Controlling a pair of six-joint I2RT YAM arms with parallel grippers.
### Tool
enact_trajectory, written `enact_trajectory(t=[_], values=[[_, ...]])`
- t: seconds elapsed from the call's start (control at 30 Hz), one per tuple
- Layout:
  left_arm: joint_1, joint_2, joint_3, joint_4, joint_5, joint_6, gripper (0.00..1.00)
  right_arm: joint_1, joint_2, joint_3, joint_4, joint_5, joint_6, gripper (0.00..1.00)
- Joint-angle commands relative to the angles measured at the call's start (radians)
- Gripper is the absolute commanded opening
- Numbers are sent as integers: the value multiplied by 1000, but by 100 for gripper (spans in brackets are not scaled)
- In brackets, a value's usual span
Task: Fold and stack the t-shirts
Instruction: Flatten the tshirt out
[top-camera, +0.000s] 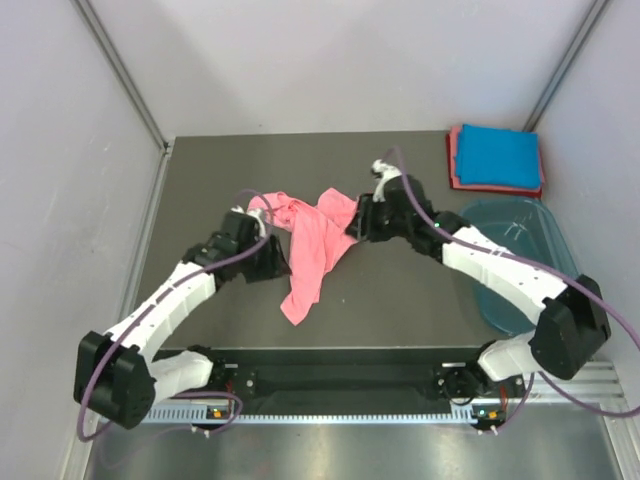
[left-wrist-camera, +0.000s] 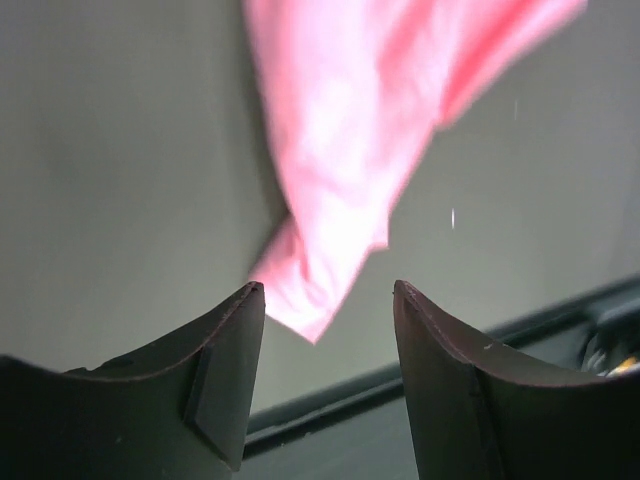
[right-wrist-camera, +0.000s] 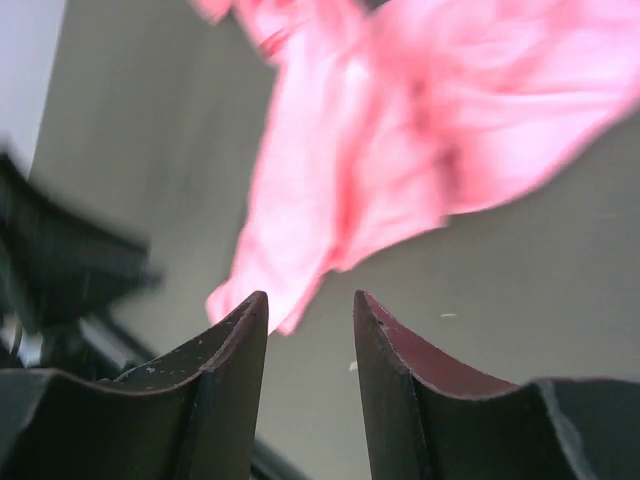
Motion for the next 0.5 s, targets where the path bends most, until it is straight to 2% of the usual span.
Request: enact_trajectory(t=[0.0, 0.03, 0.1, 0.13, 0.2, 0.33, 0.47], values=[[-147, -57, -35, 31, -134, -12, 59, -102, -48, -60, 10, -22, 39, 40], [-221, -52, -39, 31, -160, -9, 57, -119, -59, -69, 14, -22, 34, 40], [-298, -28, -35, 17, -240, -7, 55, -161, -91, -101, 17, -31, 34, 40], [-380, -15, -19, 0, -274, -7, 51, -172, -114, -115, 23, -44, 39, 40], [-501, 38, 2, -47, -387, -9, 50, -204, -140, -167, 41, -51, 45, 40], [-626, 153, 56, -103, -498, -7, 49, -264, -185, -245, 93, -111, 73, 39], [-709, 239, 82, -111, -513, 20, 47, -299, -199, -275, 106, -157, 62, 38]])
